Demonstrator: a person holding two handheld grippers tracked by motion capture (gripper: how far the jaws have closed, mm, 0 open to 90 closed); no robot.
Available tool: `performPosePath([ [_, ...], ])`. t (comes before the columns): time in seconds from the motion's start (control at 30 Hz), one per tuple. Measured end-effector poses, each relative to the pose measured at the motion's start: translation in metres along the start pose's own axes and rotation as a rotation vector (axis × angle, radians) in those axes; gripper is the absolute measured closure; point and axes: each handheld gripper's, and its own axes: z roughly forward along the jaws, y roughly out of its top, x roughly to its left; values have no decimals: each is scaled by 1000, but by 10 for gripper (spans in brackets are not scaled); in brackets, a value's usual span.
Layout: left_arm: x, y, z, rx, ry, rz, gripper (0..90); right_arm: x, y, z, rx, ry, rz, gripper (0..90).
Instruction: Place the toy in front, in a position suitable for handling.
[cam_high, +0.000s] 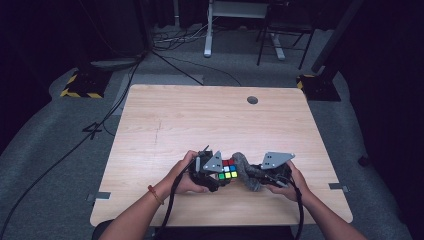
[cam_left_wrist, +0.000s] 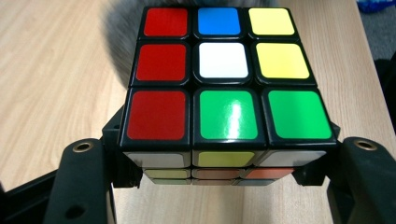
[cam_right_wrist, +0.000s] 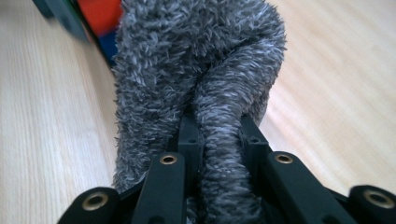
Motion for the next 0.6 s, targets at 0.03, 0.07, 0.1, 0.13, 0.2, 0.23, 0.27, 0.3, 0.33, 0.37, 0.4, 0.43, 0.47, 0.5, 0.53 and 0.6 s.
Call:
performPosePath([
  [0.03,-1,0,3,17,5,6,338,1,3,-4,-32,2,8,763],
  [0.07,-2,0,6,25,2,9,338,2,6,-9,-75,17,15,764],
  [0.1,-2,1,8,28,-6,6,338,3,9,-12,-99,26,11,763],
  [0.13,-3,2,11,33,-13,6,338,10,16,-17,-139,38,-16,763],
  [0.2,-5,4,17,45,-20,18,338,12,19,-17,-141,40,-34,763],
  [0.23,-7,5,21,66,-22,35,337,21,26,-14,-132,38,-80,761],
  [0.27,-7,5,21,66,-22,35,337,21,26,-14,-132,38,-80,761],
  [0.3,-6,4,23,72,-27,36,337,22,27,-13,-133,44,-84,760],
  [0.33,-6,4,24,71,-35,29,337,23,29,-10,-154,88,-62,758],
  [0.37,-6,4,24,73,-29,28,337,23,30,-9,-147,82,-66,758],
  [0.4,-5,4,25,76,-22,29,337,23,30,-9,-147,82,-66,758],
  [0.43,-5,4,24,74,-25,20,337,23,32,-8,-143,74,-74,758],
  [0.47,-4,3,25,71,-28,13,337,23,34,-6,-144,67,-73,755],
  [0.5,-4,3,25,74,-20,9,338,23,35,-6,-142,62,-78,754],
  [0.53,-4,3,25,73,-17,9,338,24,36,-5,-141,56,-78,754],
  [0.6,-3,3,24,73,-15,8,338,23,36,-3,-137,51,-78,754],
])
